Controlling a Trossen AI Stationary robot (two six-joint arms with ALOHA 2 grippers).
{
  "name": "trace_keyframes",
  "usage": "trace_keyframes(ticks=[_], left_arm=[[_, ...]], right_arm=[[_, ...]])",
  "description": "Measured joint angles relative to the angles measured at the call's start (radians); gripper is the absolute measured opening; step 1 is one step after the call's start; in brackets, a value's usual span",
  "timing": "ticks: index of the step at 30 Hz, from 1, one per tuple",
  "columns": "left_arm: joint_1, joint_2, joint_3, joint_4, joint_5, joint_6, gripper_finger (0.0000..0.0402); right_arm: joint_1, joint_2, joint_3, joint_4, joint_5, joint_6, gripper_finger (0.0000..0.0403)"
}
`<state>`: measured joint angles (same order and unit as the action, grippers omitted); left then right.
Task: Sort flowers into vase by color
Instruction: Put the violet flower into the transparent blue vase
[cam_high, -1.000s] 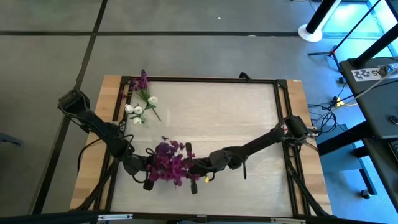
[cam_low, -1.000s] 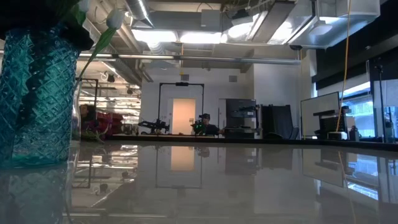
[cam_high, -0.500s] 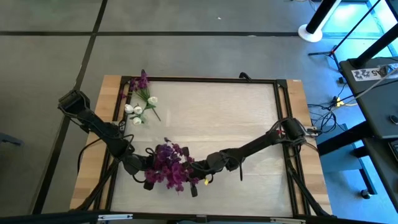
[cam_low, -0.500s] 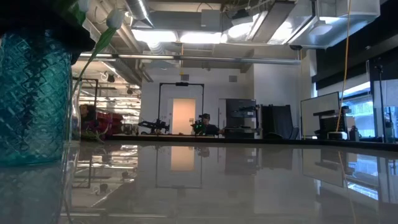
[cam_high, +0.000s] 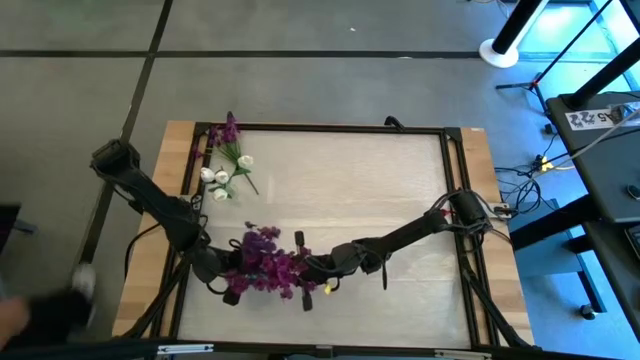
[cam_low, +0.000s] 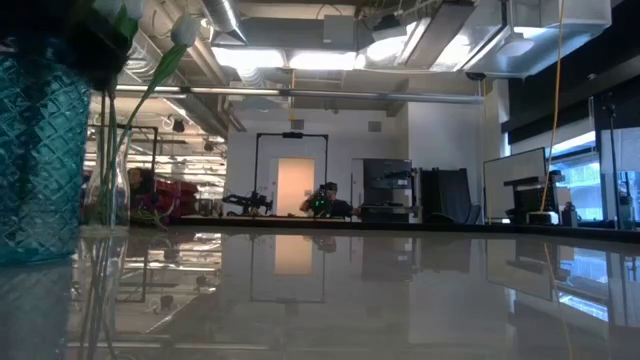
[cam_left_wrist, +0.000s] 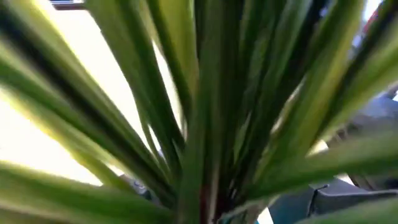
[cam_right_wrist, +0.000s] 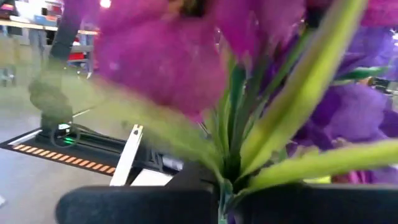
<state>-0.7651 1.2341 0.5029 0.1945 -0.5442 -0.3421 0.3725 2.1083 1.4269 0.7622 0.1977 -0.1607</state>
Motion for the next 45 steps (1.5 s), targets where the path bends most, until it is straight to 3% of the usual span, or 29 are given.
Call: trace_keyframes(ticks=[8,22,30,36,45], left_arm=[[-0.040,-0.081,0.016,-0.165,-0.013,-0.072,0.0195],[-0.069,-0.105,0.017,-0.191,-0.016,-0.096,0.0195],[-0.033,-0.080,0.017,-0.134,-0.023,-0.093,0.0195],[0.009,0.016,0.017,-0.003,-0.044,-0.037,0.0195],[0.070,0.106,0.018,0.159,-0.038,0.061,0.0195]], right_arm=[[-0.001,-0.007,0.000,-0.008,0.012,0.000,0.0012],[-0.001,-0.009,0.105,-0.184,-0.004,-0.015,0.0012],[-0.019,-0.009,0.145,-0.232,-0.096,-0.052,0.0012],[-0.049,-0.014,0.148,-0.273,-0.210,-0.054,0.0012],[-0.045,-0.017,0.150,-0.329,-0.217,-0.053,0.0012]])
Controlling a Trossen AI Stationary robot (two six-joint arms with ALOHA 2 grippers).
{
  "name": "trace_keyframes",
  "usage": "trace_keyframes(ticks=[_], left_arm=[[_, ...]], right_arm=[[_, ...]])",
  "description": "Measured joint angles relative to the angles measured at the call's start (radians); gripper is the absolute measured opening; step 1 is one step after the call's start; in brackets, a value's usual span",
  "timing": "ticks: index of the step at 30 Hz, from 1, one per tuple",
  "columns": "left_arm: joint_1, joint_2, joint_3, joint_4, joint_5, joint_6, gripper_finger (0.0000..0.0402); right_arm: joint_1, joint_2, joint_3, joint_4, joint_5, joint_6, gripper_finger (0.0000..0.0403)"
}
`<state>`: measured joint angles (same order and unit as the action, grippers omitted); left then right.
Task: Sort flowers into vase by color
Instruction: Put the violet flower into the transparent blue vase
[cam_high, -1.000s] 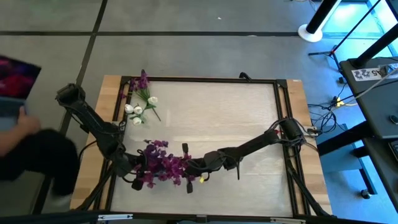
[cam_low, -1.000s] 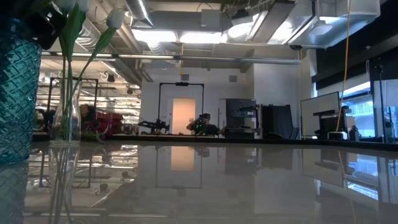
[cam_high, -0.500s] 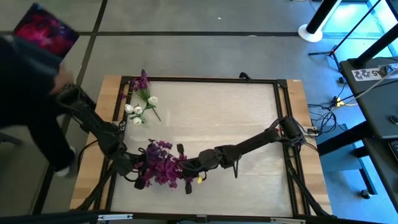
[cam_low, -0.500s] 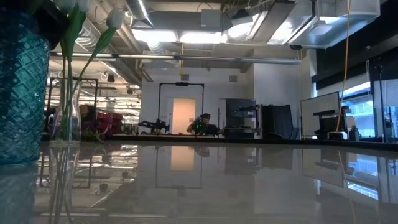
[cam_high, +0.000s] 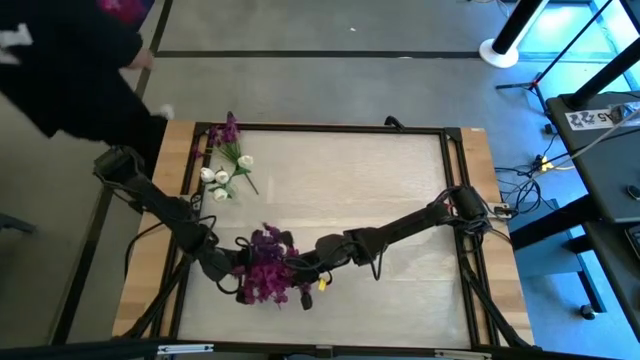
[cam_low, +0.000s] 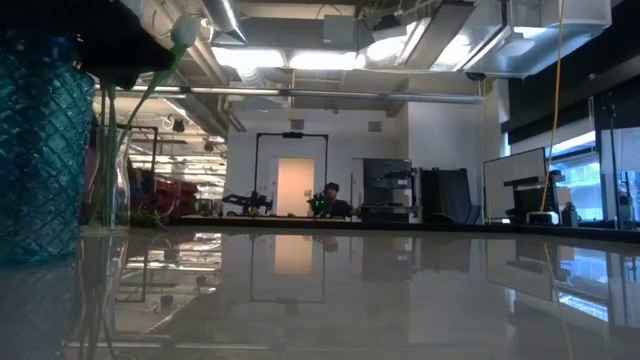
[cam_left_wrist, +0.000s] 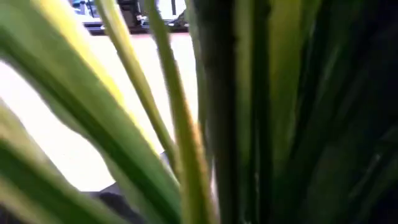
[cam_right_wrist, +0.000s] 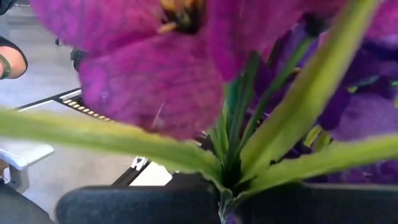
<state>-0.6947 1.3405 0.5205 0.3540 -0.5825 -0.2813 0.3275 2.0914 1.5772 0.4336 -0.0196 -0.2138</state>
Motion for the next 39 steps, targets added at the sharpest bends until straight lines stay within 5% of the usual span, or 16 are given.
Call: trace_keyframes(ticks=[12,27,39], left_arm=[[-0.008,-0.172,-0.001,-0.116,0.017,-0.001,0.0195],[0.032,-0.183,-0.003,-0.086,-0.056,-0.050,0.0195],[0.089,-0.188,-0.165,0.336,-0.063,-0.009,0.0195]], right_arm=[[-0.001,0.006,0.068,-0.142,0.110,0.002,0.0012],[-0.023,0.006,0.124,-0.211,0.216,0.063,0.0012],[-0.103,0.004,0.239,-0.432,0.161,0.161,0.0012]])
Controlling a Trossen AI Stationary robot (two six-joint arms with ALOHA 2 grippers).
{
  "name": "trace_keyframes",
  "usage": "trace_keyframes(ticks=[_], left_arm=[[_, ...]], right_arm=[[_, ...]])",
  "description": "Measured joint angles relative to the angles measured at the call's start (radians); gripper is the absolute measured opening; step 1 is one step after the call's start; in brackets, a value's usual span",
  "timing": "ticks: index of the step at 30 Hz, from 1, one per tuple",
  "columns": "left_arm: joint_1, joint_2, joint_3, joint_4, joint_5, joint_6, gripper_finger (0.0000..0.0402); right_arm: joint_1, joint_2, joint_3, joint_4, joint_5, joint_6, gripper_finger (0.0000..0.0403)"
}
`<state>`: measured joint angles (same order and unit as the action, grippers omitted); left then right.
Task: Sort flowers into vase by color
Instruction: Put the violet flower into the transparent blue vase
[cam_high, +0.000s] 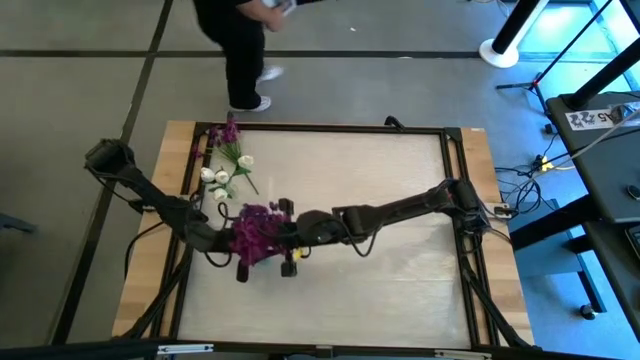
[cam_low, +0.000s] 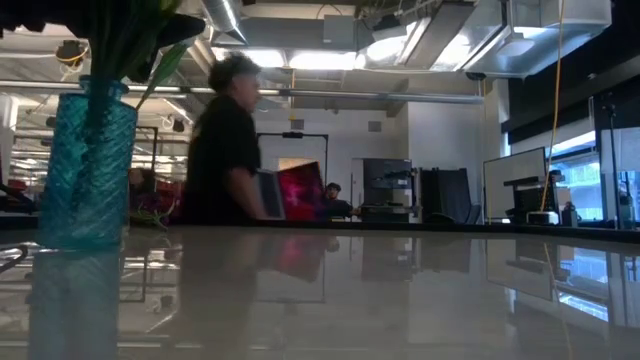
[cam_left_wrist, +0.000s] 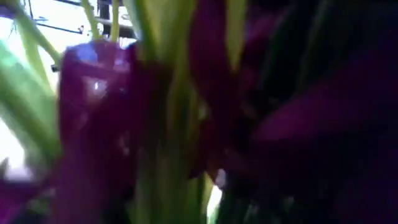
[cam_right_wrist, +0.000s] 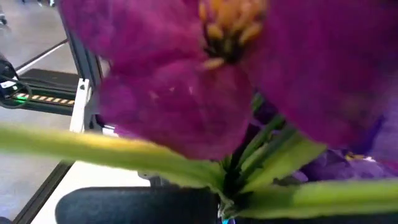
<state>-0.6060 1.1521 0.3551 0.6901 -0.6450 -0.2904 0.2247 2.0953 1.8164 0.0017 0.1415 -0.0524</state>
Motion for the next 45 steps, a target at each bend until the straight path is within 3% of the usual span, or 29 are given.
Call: trace_keyframes(ticks=[11,18,24,32,45], left_arm=[[-0.023,-0.131,-0.090,-0.003,0.005,0.005,0.0195],[-0.027,-0.133,-0.148,0.011,0.012,-0.017,0.0195],[-0.051,-0.133,-0.151,0.016,0.020,0.009,0.0195],[-0.078,-0.140,-0.151,-0.002,0.045,0.013,0.0195],[-0.087,-0.378,-0.135,-0.395,0.073,-0.149,0.0195]], right_arm=[[-0.065,0.000,-0.001,-0.014,-0.190,0.008,0.0012],[-0.062,0.039,0.002,0.047,-0.199,-0.037,0.0012],[-0.061,0.077,0.002,0.092,-0.267,-0.087,0.0012],[-0.062,0.071,-0.001,0.109,-0.257,-0.086,0.0012],[-0.063,0.053,-0.003,0.076,-0.213,-0.084,0.0012]])
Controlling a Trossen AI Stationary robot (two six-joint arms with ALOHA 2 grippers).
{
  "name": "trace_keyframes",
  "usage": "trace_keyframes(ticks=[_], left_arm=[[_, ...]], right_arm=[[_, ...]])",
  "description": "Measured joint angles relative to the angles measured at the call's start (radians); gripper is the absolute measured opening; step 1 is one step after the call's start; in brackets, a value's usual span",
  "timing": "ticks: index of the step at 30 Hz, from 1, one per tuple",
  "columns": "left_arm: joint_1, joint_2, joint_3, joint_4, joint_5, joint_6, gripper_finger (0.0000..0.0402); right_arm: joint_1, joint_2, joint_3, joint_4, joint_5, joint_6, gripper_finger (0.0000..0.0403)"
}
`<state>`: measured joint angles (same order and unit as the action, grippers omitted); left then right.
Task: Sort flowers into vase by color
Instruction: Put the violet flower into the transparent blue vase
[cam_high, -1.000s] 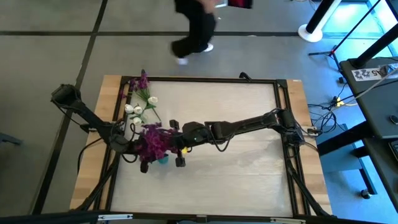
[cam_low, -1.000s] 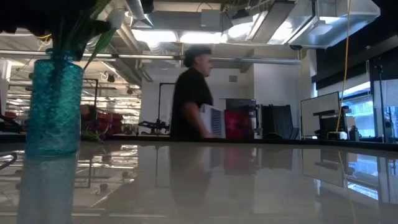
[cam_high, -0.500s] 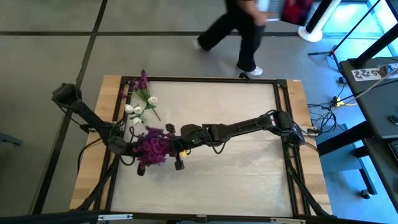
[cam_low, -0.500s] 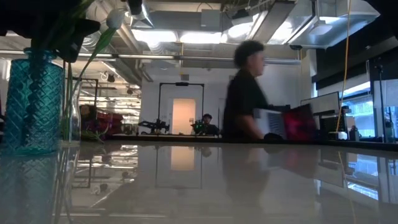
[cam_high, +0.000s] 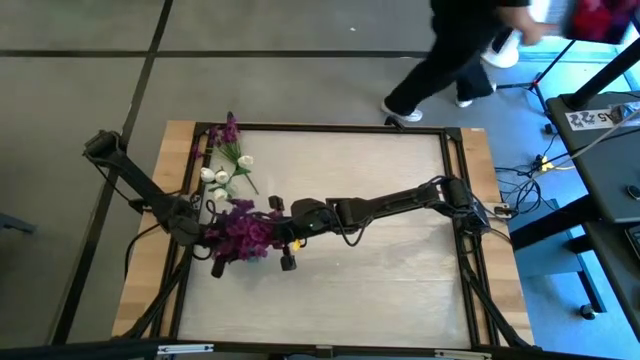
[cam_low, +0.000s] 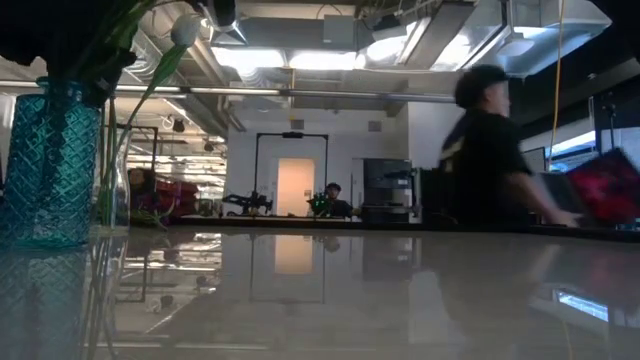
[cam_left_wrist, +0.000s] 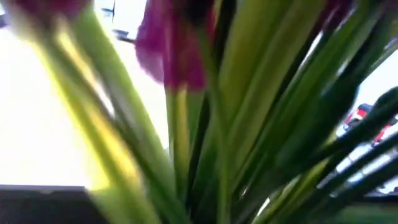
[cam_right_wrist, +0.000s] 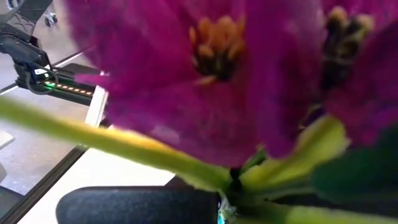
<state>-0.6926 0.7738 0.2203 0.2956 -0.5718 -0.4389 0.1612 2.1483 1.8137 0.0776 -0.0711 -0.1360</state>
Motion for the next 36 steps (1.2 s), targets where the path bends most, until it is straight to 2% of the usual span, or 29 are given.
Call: trace_keyframes(ticks=[8,13,16,23,31,33,36], left_arm=[[0.000,-0.028,0.032,-0.208,-0.012,-0.074,0.0209],[0.000,-0.057,0.169,-0.578,0.018,-0.151,0.0236],[0.000,-0.055,0.228,-0.772,0.073,-0.211,0.0249],[0.000,-0.057,0.288,-0.896,0.171,-0.266,0.0253],[-0.034,-0.059,0.262,-0.940,0.173,-0.368,0.0252],[-0.045,-0.055,0.252,-0.953,0.201,-0.371,0.0252],[-0.049,-0.058,0.275,-0.946,0.173,-0.340,0.0252]], right_arm=[[0.000,-0.002,0.001,-0.025,0.010,0.000,0.0012],[0.000,-0.003,0.001,-0.027,0.011,0.009,0.0012],[0.000,-0.003,0.001,-0.027,0.010,0.008,0.0012],[0.001,-0.003,0.001,-0.029,0.010,0.008,0.0012],[0.002,-0.003,0.002,-0.041,0.008,0.008,0.0012],[0.002,-0.003,0.002,-0.041,0.007,0.008,0.0012],[0.003,-0.003,0.001,-0.037,0.007,0.008,0.0012]])
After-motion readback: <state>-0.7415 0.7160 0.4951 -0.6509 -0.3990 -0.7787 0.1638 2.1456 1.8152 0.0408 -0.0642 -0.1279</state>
